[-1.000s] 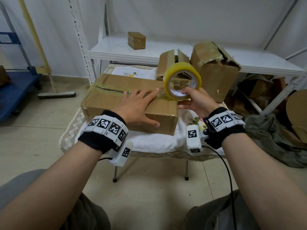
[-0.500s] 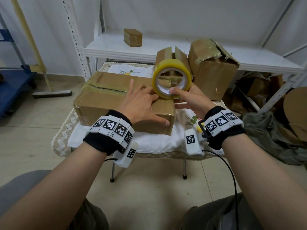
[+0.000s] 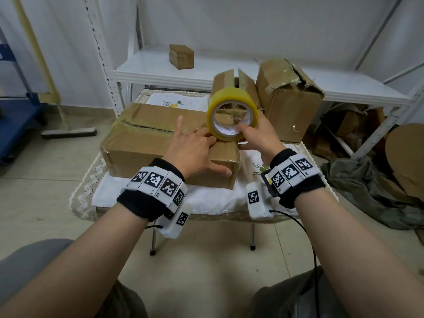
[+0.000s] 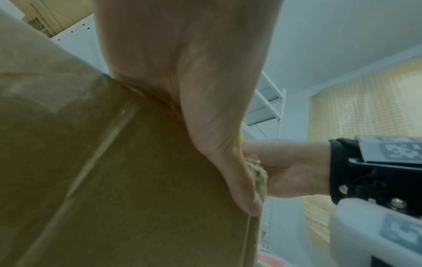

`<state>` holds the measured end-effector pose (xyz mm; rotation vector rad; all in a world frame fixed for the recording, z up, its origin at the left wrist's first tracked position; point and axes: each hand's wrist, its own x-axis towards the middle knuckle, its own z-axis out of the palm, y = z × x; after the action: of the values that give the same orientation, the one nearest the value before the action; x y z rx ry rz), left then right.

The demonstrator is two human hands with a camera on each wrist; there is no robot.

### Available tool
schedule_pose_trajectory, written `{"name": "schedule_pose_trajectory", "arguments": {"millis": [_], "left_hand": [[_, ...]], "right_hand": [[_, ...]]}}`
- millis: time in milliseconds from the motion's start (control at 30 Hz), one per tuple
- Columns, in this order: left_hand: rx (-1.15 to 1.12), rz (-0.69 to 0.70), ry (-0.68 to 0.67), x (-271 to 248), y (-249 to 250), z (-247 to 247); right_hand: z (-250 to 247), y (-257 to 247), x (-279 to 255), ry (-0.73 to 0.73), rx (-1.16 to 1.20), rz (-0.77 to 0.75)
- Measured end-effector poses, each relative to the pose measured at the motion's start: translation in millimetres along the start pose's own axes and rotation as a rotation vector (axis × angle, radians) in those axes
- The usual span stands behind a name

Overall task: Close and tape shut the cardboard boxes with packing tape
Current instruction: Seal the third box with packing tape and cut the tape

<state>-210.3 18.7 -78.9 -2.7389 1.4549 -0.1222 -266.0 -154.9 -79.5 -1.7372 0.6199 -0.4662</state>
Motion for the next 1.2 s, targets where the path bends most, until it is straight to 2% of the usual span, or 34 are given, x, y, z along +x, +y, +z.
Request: {"name": "schedule_pose_trajectory", "arguments": {"millis": [367,733,933,1200], "left_hand": [[-0.016,-0.019,-0.004,0.7,-3.8,2.3],[-0.055,-0.028,0.003,-1.0,-3.4,2.2],[-0.063,-0.027,0.008,-1.7,-4.4,2.8],[-0.094,-0.042,0.016,-1.0,-5.3,3.9]], "right_hand": [[-4.5,-12.0,-3.5,0.029,-0.127,-0.078],[-10.9,-19.3,-5.6,0.039,-0.117,-0.081],[-22.0,-20.9,-5.3,0.103,-0.066,-0.034],[-27.1,-22.9,-10.2,0.172,-0.004,-0.049]]}}
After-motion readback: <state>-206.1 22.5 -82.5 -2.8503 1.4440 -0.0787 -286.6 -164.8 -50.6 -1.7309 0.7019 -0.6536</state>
